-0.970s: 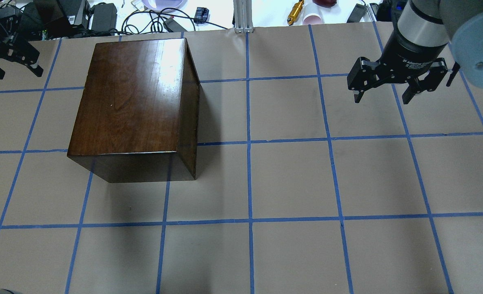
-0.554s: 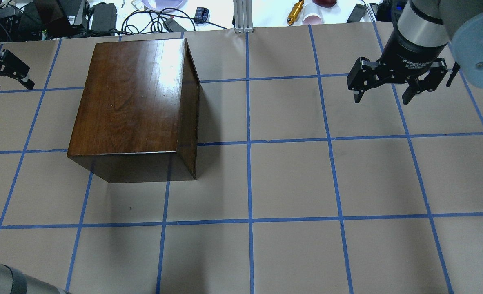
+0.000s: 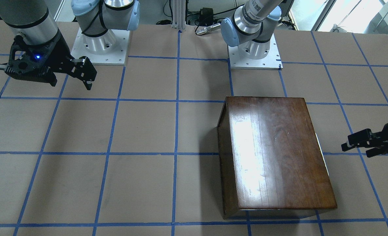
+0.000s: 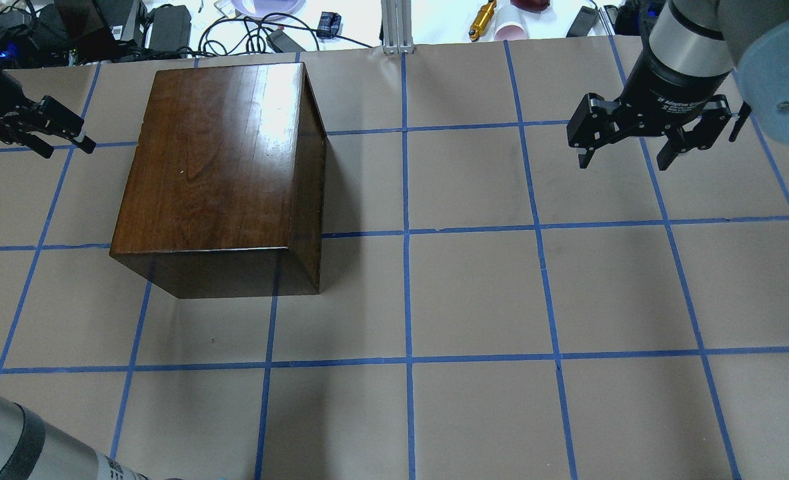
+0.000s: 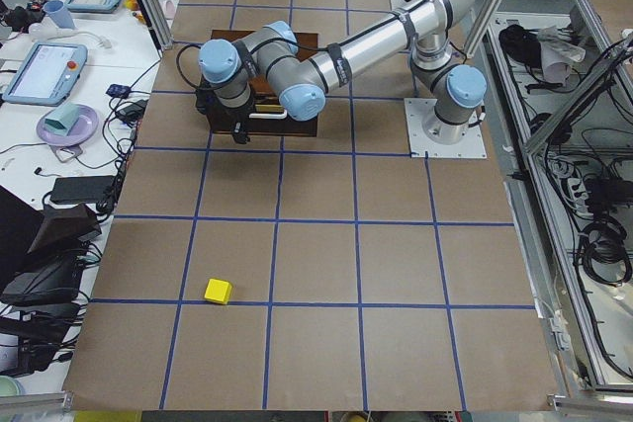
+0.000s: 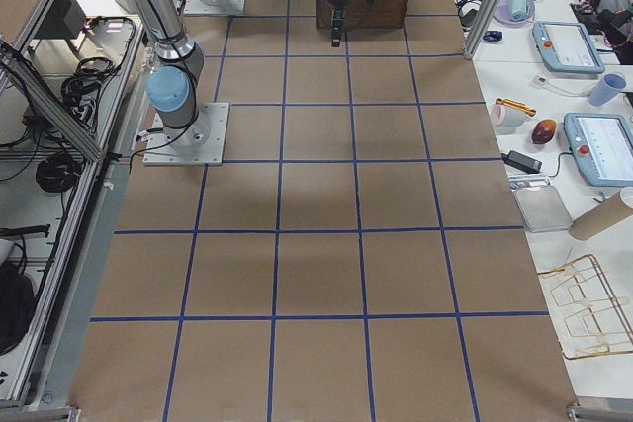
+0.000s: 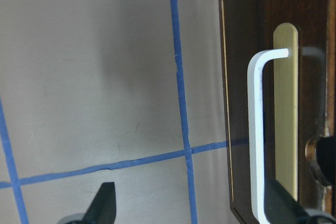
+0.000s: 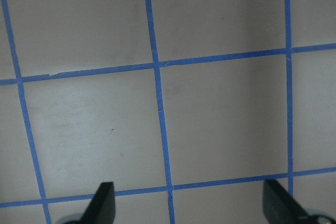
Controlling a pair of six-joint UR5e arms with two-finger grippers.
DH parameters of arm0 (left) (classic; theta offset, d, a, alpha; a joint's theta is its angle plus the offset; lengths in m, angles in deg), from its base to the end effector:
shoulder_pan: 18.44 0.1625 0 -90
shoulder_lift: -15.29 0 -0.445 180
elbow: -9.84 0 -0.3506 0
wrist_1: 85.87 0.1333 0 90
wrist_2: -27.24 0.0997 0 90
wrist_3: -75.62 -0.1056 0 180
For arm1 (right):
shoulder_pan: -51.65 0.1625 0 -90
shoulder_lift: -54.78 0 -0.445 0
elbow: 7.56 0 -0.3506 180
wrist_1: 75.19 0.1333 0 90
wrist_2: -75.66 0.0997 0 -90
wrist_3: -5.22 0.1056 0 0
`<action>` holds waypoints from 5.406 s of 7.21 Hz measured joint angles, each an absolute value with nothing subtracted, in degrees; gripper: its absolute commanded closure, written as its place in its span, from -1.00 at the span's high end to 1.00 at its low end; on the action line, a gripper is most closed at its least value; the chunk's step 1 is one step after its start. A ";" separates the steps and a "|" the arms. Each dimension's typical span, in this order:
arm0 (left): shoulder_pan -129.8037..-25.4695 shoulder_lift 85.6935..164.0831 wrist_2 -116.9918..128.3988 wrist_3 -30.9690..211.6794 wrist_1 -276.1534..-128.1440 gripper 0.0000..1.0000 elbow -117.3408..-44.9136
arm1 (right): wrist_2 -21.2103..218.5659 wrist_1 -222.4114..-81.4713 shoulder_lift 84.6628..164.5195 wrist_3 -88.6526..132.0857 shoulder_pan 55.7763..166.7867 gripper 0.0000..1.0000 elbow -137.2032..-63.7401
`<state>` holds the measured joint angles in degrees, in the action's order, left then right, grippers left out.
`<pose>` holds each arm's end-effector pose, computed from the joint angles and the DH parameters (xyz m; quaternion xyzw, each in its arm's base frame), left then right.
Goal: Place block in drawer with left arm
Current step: 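Lower the left gripper and close it on the white drawer handle, then pull the drawer handle with the left gripper to slide the drawer open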
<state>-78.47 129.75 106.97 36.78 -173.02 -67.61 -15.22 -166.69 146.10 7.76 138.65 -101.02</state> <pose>0.1726 -0.6039 0.3769 -0.0697 -0.9904 -0.0145 0.1181 0.1085 -0.4449 0.4876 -0.0483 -0.9988 -0.0056 0.0077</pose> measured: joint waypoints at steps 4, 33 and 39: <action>-78.60 131.56 103.81 33.68 -172.53 1.00 -69.51 | -15.22 -166.69 146.10 7.77 138.66 1.00 -101.00; -79.03 134.62 104.84 33.04 -166.82 1.00 -71.40 | -15.22 -166.69 146.10 7.77 138.62 1.00 -100.99; -78.51 134.60 104.90 30.35 -166.93 1.00 -71.15 | -15.22 -166.69 146.10 7.76 138.66 1.00 -100.99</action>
<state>-78.51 134.60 104.90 30.35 -166.93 -71.15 -15.22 -166.69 146.10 7.76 138.66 -100.99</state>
